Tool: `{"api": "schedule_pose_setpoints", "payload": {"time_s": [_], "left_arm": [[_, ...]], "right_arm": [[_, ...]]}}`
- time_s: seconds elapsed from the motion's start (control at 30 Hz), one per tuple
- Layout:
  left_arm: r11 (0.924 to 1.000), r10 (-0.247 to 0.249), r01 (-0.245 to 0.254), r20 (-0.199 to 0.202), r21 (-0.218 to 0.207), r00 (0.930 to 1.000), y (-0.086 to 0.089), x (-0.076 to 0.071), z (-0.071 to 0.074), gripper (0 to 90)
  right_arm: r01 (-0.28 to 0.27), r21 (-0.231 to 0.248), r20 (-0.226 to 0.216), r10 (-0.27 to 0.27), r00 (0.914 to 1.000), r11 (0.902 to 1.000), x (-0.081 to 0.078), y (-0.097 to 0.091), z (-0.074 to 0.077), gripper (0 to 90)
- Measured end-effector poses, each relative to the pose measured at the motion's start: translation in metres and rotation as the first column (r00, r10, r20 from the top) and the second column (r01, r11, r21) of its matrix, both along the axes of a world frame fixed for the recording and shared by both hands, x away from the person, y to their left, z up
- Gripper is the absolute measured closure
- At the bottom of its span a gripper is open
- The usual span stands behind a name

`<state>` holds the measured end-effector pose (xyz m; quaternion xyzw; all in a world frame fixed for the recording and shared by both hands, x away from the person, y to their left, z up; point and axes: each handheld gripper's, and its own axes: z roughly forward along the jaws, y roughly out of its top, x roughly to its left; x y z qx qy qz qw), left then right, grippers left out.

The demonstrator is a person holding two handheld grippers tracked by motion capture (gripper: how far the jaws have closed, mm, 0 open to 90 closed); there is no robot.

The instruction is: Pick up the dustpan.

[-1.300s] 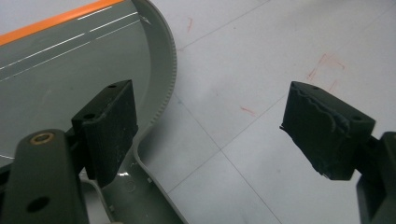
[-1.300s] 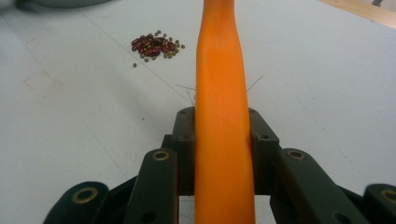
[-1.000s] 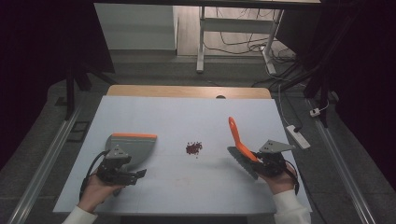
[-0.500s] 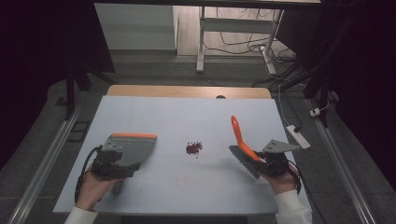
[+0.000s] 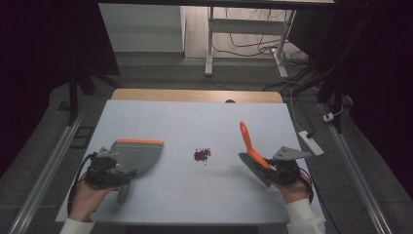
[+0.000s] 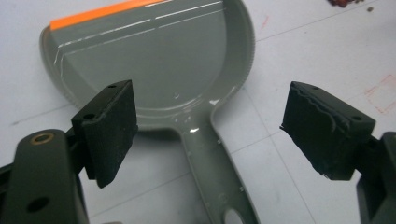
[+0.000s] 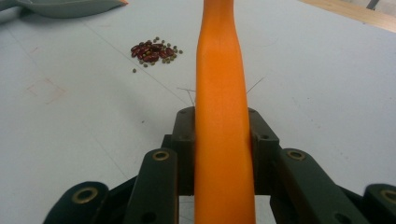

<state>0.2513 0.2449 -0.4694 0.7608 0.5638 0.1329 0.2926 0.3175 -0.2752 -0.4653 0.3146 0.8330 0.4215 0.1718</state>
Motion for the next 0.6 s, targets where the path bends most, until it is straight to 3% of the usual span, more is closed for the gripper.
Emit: {"api": "schedule_pose_setpoints", "payload": {"time_s": [0.07,0.23,0.5,0.6], "left_arm": [[0.9996,0.025,-0.025,-0.018,-0.012,0.9995,0.002,-0.002,-0.001,18.4],[0.9972,0.075,-0.075,-0.069,0.003,0.9948,0.005,-0.002,-0.011,18.2],[0.9985,0.049,-0.051,-0.091,-0.018,0.9947,-0.002,0.0,-0.02,18.0],[0.9988,0.043,-0.045,-0.135,-0.018,0.99,-0.004,0.002,-0.026,18.4]], "right_arm": [[-0.003,0.001,-0.001,0.003,1.0,1.0,0.0,0.0,0.0,69.9],[-0.004,0.014,0.002,0.004,1.0,0.9999,-0.001,-0.001,0.001,69.9],[-0.004,0.006,-0.001,0.004,1.0,1.0,0.0,-0.001,0.0,69.9],[-0.002,0.006,-0.003,0.002,1.0,1.0,0.0,0.0,0.0,69.9]]}}
